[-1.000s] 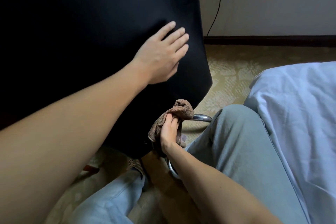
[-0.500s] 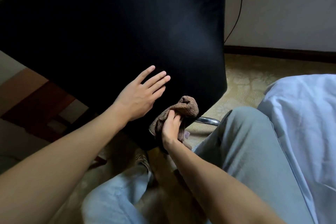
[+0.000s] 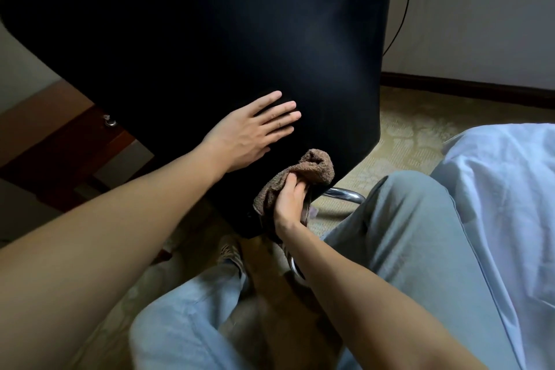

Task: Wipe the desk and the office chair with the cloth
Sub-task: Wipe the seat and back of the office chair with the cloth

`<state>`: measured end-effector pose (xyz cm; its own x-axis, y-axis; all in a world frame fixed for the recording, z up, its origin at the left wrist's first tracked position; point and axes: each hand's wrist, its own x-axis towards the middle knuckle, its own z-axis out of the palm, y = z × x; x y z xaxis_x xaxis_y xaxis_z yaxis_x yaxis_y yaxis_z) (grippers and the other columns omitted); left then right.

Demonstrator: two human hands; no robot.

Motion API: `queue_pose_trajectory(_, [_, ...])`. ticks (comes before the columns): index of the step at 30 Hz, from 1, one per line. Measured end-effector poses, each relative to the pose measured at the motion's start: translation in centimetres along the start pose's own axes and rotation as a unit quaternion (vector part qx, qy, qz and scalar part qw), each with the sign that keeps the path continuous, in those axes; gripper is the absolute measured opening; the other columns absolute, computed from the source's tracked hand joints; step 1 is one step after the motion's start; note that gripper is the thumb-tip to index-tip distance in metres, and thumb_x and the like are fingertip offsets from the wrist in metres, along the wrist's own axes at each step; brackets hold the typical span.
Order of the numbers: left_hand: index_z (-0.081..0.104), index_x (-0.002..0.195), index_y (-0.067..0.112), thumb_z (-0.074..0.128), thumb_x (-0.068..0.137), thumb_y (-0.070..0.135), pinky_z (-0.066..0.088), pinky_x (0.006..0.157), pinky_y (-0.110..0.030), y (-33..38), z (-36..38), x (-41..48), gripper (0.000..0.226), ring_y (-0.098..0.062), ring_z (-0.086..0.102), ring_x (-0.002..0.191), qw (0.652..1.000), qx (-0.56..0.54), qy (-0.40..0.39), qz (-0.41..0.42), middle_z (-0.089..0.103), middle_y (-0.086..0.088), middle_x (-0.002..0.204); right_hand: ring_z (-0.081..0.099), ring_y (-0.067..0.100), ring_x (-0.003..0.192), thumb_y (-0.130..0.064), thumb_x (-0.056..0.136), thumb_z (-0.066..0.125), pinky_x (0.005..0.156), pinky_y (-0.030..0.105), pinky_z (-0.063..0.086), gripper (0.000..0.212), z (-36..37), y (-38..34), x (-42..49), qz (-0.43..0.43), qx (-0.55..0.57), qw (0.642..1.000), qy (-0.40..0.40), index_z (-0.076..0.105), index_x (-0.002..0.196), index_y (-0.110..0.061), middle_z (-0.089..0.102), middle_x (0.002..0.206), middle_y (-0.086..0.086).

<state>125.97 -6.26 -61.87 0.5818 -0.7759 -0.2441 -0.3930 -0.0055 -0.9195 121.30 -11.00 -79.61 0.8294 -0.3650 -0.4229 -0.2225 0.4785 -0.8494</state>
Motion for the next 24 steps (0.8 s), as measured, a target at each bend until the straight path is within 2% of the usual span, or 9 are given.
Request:
queue_pose_trajectory(5, [-0.001, 0.159, 0.019, 0.011, 0.105, 0.050, -0.014, 0.120, -0.057, -0.1, -1.2, 2.9, 0.064, -0.032, -0.014, 0.153, 1.000, 0.017, -0.005, -0.011, -0.010, -0.009, 0.167, 0.028, 0.024, 0.145, -0.042, 0.103, 0.036, 0.122, 0.038, 0.014, 0.059, -1.0, 0.0, 0.6, -0.011, 0.000, 1.000, 0.010, 0.031, 0.154, -0.012, 0.031, 0.159, 0.009])
queue_pose_trajectory(11, [0.006, 0.160, 0.021, 0.011, 0.104, 0.052, -0.010, 0.121, -0.059, -0.3, -2.8, 6.5, 0.065, -0.032, -0.009, 0.155, 0.999, 0.036, -0.022, -0.025, -0.002, -0.008, 0.168, 0.030, 0.021, 0.145, -0.062, 0.083, 0.033, 0.123, 0.039, 0.015, 0.083, -2.5, 0.6, 0.7, -0.001, -0.024, 1.000, -0.009, 0.033, 0.153, -0.018, 0.036, 0.157, 0.003])
queue_pose_trajectory(14, [0.007, 0.160, 0.022, 0.011, 0.103, 0.052, -0.010, 0.121, -0.059, -0.3, -3.4, 7.9, 0.064, -0.032, -0.007, 0.155, 0.998, 0.045, -0.035, -0.030, -0.001, -0.007, 0.169, 0.029, 0.017, 0.145, -0.051, 0.098, 0.036, 0.122, 0.032, 0.012, 0.064, -3.6, 1.0, 0.8, 0.006, -0.034, 0.999, -0.017, 0.034, 0.153, -0.020, 0.037, 0.155, -0.001])
queue_pose_trajectory(16, [0.007, 0.160, 0.023, 0.012, 0.104, 0.052, -0.011, 0.120, -0.059, -0.2, -4.0, 8.6, 0.064, -0.032, -0.008, 0.155, 0.997, 0.054, -0.050, -0.034, -0.001, -0.007, 0.168, 0.030, 0.018, 0.145, -0.045, 0.103, 0.037, 0.123, 0.036, 0.015, 0.054, -4.4, 1.3, 0.9, 0.010, -0.034, 0.999, -0.018, 0.036, 0.152, -0.021, 0.038, 0.154, -0.001])
queue_pose_trajectory(18, [0.007, 0.160, 0.022, 0.013, 0.104, 0.052, -0.012, 0.119, -0.059, -0.4, -4.4, 9.2, 0.064, -0.032, -0.008, 0.155, 0.996, 0.048, -0.060, -0.039, -0.002, -0.008, 0.168, 0.030, 0.016, 0.142, -0.040, 0.106, 0.038, 0.123, 0.035, 0.016, 0.048, -5.2, 1.2, 0.8, 0.031, -0.029, 0.999, -0.019, 0.041, 0.150, -0.020, 0.037, 0.145, -0.003])
queue_pose_trajectory(20, [0.008, 0.160, 0.021, 0.014, 0.104, 0.052, -0.011, 0.119, -0.059, -0.6, -4.9, 9.6, 0.064, -0.032, -0.008, 0.155, 0.996, 0.039, -0.071, -0.042, -0.001, -0.008, 0.168, 0.030, 0.011, 0.131, -0.036, 0.107, 0.039, 0.119, 0.029, 0.015, 0.044, -6.0, 0.9, 0.7, 0.042, -0.021, 0.999, -0.020, 0.045, 0.147, -0.020, 0.031, 0.131, -0.005])
queue_pose_trajectory(22, [0.012, 0.160, 0.021, 0.015, 0.104, 0.051, -0.011, 0.120, -0.059, -0.4, -5.1, 10.1, 0.064, -0.032, -0.006, 0.155, 0.995, 0.030, -0.080, -0.048, 0.002, -0.008, 0.168, 0.028, 0.007, 0.122, -0.035, 0.107, 0.039, 0.116, 0.028, 0.016, 0.041, -6.5, 0.7, 0.9, 0.048, -0.008, 0.998, -0.027, 0.046, 0.145, -0.020, 0.030, 0.128, -0.006])
queue_pose_trajectory(24, [0.019, 0.159, 0.019, 0.016, 0.104, 0.048, -0.010, 0.122, -0.057, -0.5, -5.9, 10.3, 0.063, -0.031, -0.001, 0.155, 0.994, -0.028, -0.080, -0.064, 0.010, -0.009, 0.168, 0.033, 0.011, 0.124, -0.035, 0.107, 0.040, 0.120, 0.032, 0.020, 0.038, -6.5, 0.6, 0.8, 0.062, 0.008, 0.998, -0.032, 0.049, 0.141, -0.021, 0.036, 0.128, -0.005])
